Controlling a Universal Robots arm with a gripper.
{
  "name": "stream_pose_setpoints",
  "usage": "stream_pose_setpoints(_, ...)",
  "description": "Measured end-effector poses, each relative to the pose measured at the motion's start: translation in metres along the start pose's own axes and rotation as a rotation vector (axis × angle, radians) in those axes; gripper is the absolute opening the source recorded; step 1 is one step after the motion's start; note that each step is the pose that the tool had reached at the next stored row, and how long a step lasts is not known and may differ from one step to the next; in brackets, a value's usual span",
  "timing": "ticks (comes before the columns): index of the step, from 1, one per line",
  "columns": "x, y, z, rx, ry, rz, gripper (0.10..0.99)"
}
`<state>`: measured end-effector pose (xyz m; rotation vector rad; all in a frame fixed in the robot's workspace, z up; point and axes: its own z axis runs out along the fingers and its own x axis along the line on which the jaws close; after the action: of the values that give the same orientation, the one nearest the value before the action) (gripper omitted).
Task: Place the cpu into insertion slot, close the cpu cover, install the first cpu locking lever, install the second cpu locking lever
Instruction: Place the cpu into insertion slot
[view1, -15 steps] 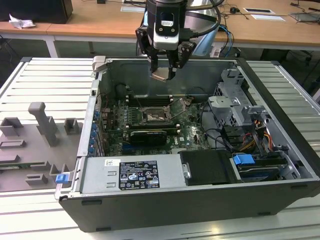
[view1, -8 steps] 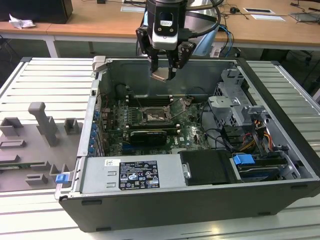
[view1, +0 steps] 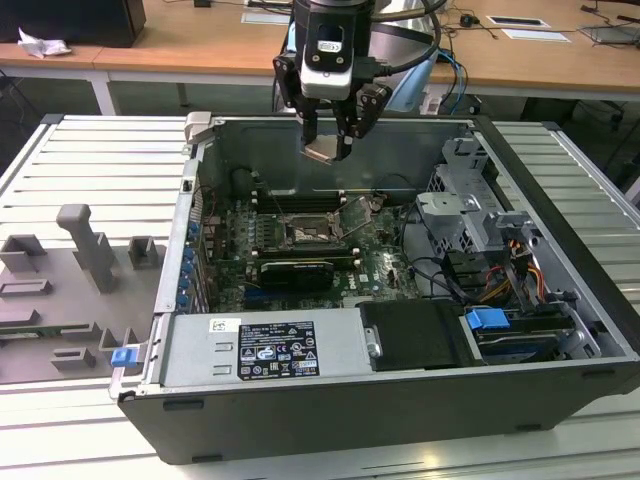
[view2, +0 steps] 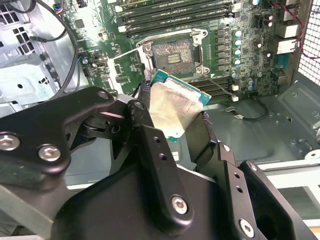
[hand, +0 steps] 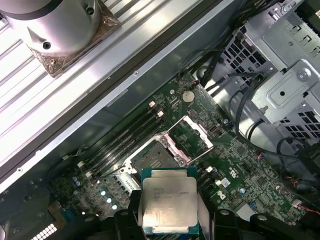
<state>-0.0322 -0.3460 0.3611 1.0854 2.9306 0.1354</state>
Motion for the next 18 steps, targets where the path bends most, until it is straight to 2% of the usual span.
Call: stream_pose_setpoints(18,0.0,0.0,0.0002,-0.001,-0.0076,0.085,0.525)
